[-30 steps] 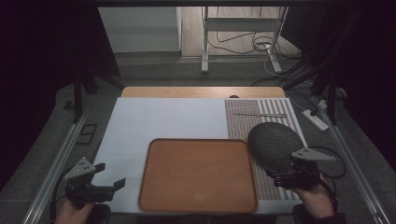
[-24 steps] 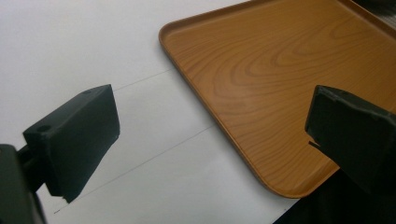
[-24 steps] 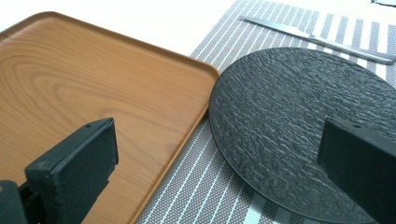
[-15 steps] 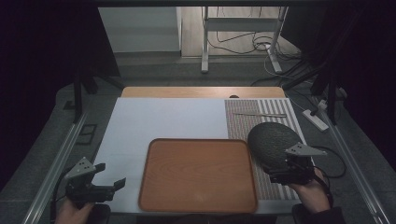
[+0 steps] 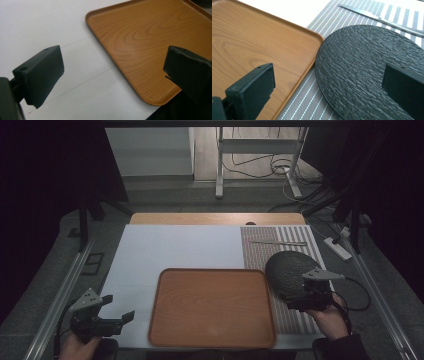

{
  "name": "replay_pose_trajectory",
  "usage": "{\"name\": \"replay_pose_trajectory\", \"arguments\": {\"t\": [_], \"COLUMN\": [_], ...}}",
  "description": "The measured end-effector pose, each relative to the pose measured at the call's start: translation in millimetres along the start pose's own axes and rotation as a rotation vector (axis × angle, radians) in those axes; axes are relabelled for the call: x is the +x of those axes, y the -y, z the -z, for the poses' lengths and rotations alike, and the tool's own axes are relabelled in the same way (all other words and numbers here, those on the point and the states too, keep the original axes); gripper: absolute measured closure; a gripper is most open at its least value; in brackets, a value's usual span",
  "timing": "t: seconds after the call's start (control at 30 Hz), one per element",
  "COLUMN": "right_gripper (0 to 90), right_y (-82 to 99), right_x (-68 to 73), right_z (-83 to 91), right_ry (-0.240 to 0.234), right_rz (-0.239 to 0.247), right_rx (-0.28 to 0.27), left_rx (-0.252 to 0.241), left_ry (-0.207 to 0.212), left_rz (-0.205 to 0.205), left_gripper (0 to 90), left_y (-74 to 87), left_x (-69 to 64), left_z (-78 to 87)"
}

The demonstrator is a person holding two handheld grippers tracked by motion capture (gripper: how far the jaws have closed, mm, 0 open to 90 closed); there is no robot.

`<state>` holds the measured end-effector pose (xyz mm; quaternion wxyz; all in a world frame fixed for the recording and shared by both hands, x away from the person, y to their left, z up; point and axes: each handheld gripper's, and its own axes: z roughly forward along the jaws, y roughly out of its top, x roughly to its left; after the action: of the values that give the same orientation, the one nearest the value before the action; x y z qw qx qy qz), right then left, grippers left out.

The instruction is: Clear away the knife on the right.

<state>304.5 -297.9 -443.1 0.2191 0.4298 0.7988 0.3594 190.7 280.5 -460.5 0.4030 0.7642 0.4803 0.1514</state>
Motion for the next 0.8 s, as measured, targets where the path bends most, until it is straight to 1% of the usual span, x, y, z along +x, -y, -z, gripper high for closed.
{"name": "replay_pose_trajectory", "arguments": {"t": [0.23, 0.43, 0.47, 0.53, 0.6, 0.67, 0.8], "right_gripper": [0.0, 0.0, 0.0, 0.0, 0.0, 0.0, 0.0], "right_y": [-3.9, -6.7, -7.0, -7.5, -7.9, -8.1, -8.4], "right_x": [-2.2, -3.7, -4.2, -5.3, -6.3, -7.2, -9.3], "right_z": [-9.6, -15.7, -16.7, -17.8, -18.4, -19.3, -23.1], "right_ry": [-0.028, -0.034, -0.038, -0.062, -0.076, -0.079, -0.071], "right_rz": [0.0, 0.009, 0.011, 0.012, 0.011, 0.012, 0.02], "right_rx": [0.014, 0.009, 0.006, -0.015, -0.035, -0.04, -0.025], "left_rx": [0.001, 0.001, 0.001, 0.001, 0.001, 0.002, 0.002], "left_ry": [0.001, 0.001, 0.001, 0.001, 0.001, 0.001, 0.0], "left_rz": [0.003, 0.004, 0.004, 0.003, 0.001, 0.0, -0.001], "left_gripper": [3.2, 3.2, 3.3, 3.2, 3.3, 3.3, 3.3], "left_y": [0.0, 0.0, 0.0, 0.0, 0.0, 0.0, 0.0], "left_x": [0.3, 0.5, 0.6, 0.4, 0.1, 0.2, 0.0], "left_z": [0.0, -0.1, -0.1, -0.1, -0.1, -0.3, -0.2]}}
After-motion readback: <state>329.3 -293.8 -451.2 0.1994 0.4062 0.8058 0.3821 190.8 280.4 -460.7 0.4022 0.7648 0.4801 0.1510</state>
